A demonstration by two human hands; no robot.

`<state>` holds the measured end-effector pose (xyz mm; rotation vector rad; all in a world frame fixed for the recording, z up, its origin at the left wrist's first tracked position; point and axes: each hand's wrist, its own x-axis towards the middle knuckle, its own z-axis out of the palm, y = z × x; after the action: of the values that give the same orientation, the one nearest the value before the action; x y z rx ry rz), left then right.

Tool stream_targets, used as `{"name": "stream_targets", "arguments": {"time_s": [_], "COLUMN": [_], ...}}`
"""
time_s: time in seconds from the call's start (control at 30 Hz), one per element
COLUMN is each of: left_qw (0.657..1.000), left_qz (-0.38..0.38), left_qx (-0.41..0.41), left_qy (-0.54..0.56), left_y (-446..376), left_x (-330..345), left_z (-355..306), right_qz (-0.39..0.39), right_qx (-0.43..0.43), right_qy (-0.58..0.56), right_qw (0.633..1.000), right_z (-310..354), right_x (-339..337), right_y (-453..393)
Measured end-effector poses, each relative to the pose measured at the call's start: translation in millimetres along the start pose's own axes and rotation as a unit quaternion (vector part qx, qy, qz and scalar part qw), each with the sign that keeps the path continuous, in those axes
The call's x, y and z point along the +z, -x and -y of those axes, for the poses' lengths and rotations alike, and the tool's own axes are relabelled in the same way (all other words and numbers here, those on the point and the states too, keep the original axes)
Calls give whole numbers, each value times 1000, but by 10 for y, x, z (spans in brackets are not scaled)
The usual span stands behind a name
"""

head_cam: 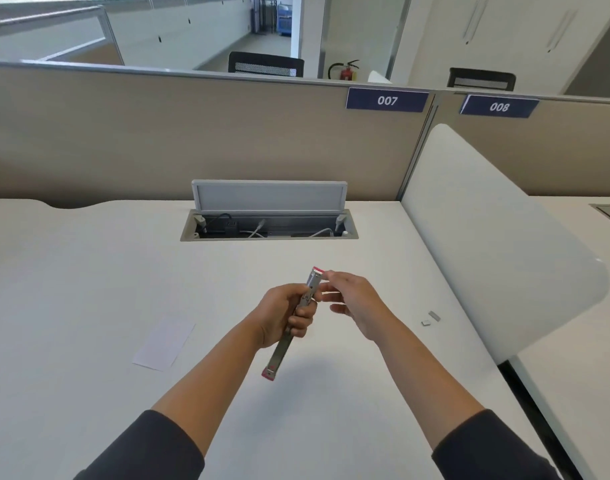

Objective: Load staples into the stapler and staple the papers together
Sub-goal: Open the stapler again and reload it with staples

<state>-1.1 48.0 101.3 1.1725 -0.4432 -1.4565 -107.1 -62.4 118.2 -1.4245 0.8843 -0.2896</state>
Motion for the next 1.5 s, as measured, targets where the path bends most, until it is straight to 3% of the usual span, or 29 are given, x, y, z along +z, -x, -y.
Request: {"name": "stream_targets", "arguments": {"time_s": [0.2, 0.4, 0.7, 1.03, 1.2, 1.33, 1.5], "left_qw": [995, 971, 964, 956, 940, 913, 941], "left_qz": [16, -83, -140, -147, -154, -156, -98], "left_qx": [-60, -46, -73, -122, -134, -197, -157], "left_qy": [-80, -220, -213, -222, -274, -322, -282], "left_y": [2, -75, -176, -288, -308, -262, -298], "left_x": [34, 170, 248, 227, 167, 87, 18], "left_z": [-2, 19, 90, 159, 244, 260, 258], "right_qz": [-18, -115, -156, -156, -183, -197, -206], "right_qx": [-55, -102, -90, -71, -65, -31, 9], "right_qy": [-22, 63, 89, 89, 98, 70, 3], "right_qw": [998, 986, 980, 981, 976, 978, 978], "right_z": [-71, -125, -142, -260, -349, -453, -525], "right_x": [-24, -16, -12, -17, -27, -86, -195], "right_y": [24, 27, 76, 60, 4, -42, -137]}}
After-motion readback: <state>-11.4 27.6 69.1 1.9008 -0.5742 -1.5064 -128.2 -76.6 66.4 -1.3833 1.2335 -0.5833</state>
